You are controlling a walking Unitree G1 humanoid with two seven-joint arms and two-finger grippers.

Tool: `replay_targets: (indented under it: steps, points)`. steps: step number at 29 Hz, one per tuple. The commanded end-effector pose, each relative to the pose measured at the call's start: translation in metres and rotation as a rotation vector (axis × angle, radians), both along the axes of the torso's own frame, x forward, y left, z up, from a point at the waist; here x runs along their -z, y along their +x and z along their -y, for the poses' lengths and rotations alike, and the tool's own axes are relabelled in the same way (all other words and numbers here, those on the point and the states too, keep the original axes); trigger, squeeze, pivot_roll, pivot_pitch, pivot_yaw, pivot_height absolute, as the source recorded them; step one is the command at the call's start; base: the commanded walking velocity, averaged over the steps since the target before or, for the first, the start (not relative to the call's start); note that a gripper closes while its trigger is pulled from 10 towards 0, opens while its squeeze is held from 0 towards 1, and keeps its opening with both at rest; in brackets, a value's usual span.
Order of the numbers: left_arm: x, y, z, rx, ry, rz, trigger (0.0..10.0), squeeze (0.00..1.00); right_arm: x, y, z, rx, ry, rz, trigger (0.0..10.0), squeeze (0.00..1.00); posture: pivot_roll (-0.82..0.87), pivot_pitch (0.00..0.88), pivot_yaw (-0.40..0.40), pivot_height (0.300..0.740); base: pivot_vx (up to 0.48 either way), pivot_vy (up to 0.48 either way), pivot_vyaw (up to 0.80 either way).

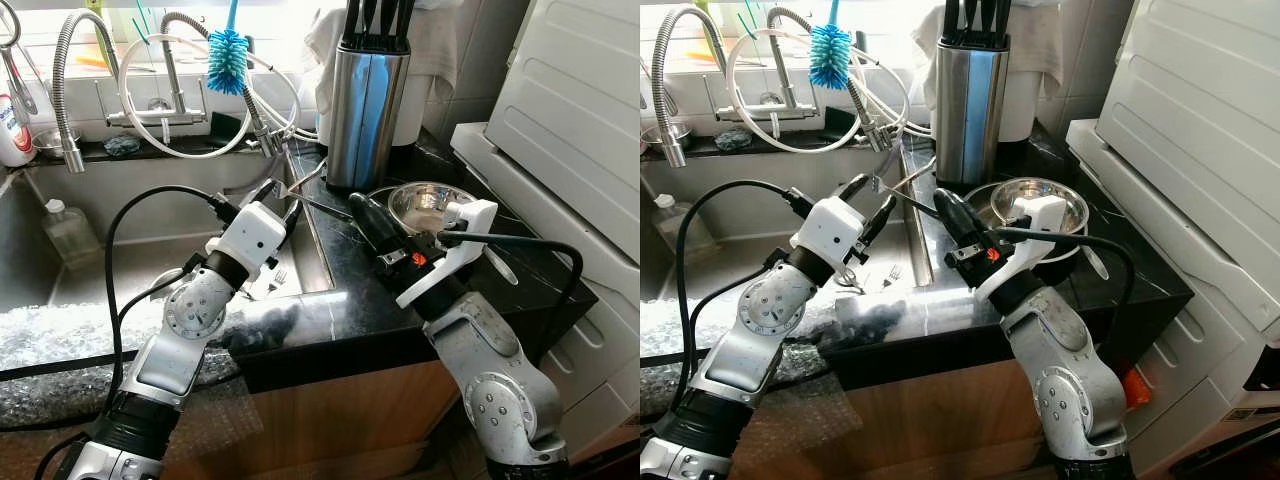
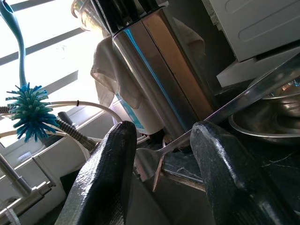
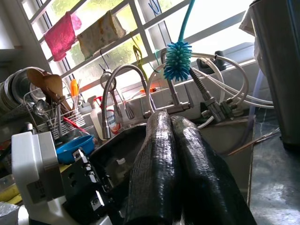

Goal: Kitchen organization

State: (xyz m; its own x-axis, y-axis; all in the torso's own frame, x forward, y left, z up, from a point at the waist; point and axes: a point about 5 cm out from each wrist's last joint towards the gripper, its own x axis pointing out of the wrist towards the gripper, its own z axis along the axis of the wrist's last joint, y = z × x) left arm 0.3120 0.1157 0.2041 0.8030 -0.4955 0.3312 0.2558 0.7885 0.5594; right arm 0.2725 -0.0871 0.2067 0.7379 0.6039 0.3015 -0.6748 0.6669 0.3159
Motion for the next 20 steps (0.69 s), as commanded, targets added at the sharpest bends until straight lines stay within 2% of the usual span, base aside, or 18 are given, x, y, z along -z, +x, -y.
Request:
replay_targets:
  steps: [1, 12, 20]
  points:
    - [0.000, 0.000, 0.002, 0.013, 0.012, 0.005, 10.0, 0.00, -0.006, 0.000, -0.004, -0.026, 0.012, 0.023, 10.0, 0.00, -0.14, 0.000, -0.027, 0.740, 0.000, 0.000, 0.00]
    - [0.000, 0.000, 0.002, 0.009, -0.008, -0.001, 10.0, 0.00, -0.006, -0.002, -0.008, -0.042, 0.024, 0.023, 10.0, 0.00, -0.14, 0.000, -0.022, 0.740, 0.000, 0.000, 0.00]
    - [-0.003, 0.007, -0.008, -0.079, -0.024, 0.018, 10.0, 0.00, -0.005, -0.001, -0.009, -0.033, 0.025, 0.019, 10.0, 0.00, -0.14, 0.000, -0.002, 0.740, 0.000, 0.000, 0.00]
